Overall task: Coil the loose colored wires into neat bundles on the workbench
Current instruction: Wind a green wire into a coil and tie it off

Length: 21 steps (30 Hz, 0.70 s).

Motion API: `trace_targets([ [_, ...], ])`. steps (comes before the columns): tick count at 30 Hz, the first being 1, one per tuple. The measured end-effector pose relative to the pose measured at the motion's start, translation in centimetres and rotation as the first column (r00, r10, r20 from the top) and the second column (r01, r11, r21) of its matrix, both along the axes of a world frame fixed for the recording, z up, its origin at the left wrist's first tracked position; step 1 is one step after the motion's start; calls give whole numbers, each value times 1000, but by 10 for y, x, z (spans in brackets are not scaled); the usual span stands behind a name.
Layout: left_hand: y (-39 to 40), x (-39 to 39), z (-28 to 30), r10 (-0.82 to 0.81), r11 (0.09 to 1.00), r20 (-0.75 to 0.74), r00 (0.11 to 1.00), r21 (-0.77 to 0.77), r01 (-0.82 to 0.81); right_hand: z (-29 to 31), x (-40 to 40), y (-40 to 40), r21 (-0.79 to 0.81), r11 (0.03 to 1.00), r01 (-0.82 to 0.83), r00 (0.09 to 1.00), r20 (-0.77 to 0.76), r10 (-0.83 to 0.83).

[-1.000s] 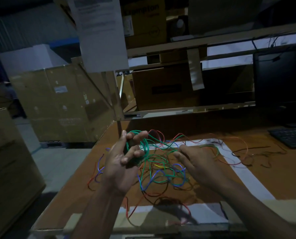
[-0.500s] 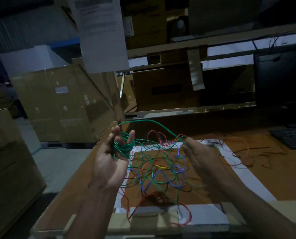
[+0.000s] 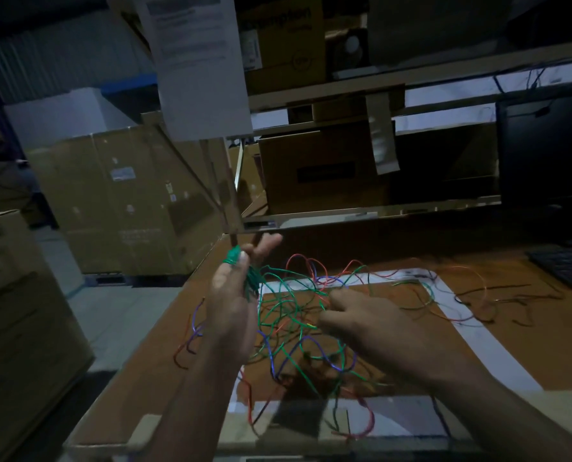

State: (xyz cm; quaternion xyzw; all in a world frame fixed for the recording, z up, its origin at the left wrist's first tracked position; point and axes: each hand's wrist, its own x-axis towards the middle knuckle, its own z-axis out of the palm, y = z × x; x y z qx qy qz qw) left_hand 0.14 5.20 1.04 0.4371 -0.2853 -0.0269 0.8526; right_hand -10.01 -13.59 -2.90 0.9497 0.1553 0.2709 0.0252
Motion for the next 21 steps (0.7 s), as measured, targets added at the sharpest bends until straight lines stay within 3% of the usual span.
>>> trace_targets([
  [5, -7, -11, -21, 3, 872, 256, 967, 472, -128, 21, -6, 6, 349, 932, -98, 981, 189, 33],
  [10, -14, -29, -21, -83, 830, 253, 964, 553, -73, 33, 8, -4, 475, 871, -127, 950, 311, -31],
  [13, -10, -29, -14, -147, 871, 192, 970, 491, 35, 34, 14, -9, 591, 785, -184, 963, 269, 24],
  [15, -8, -30, -7, -190, 926, 83, 978, 345, 151, 29, 16, -10, 652, 737, -175, 983, 160, 91],
  [18, -2, -23, 2, -276, 958, -78, 958, 57, 281, 12, 23, -16, 567, 822, -43, 997, -27, 71],
  [21, 7, -14, 11, -368, 927, -139, 919, -132, 351, 4, 29, -24, 435, 895, 101, 994, -87, -70],
])
